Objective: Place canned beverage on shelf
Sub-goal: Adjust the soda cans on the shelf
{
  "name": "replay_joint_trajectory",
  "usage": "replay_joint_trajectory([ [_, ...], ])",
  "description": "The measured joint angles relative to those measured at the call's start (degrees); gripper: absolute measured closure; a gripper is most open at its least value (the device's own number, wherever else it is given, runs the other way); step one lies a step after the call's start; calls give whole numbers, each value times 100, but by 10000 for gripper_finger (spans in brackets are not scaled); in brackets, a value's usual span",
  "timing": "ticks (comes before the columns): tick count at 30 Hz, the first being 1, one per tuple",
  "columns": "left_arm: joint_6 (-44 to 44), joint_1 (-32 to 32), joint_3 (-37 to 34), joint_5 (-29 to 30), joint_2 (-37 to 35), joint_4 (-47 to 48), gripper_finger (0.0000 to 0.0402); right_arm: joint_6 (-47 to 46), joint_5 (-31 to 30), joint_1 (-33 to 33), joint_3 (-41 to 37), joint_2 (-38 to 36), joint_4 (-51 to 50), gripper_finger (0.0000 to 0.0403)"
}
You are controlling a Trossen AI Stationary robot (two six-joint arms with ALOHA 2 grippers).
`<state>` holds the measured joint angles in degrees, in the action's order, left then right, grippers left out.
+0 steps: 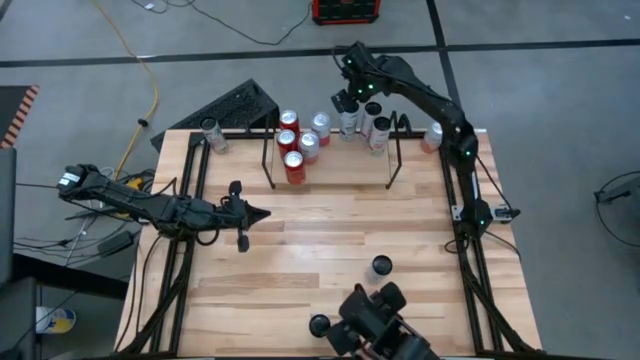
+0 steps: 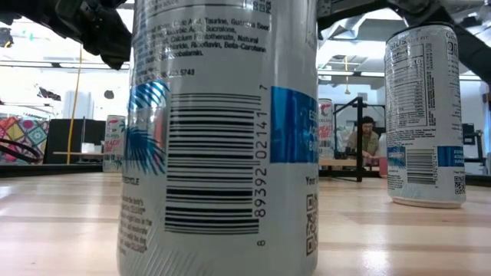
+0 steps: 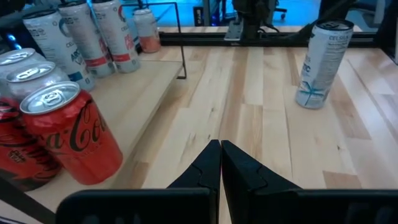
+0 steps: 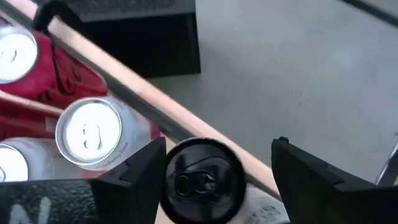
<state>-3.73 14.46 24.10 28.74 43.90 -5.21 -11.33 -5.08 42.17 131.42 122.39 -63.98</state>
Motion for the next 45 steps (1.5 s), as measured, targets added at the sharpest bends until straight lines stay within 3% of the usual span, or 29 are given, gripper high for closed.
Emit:
replay_joint_trajectory([
  [21,5,0,2,6,0,190,402,-68,-274,-189,-14,155,-283,138],
  [45,114,0,0,4,0,295,402,-33,43,-283,-12,142,-547,138],
])
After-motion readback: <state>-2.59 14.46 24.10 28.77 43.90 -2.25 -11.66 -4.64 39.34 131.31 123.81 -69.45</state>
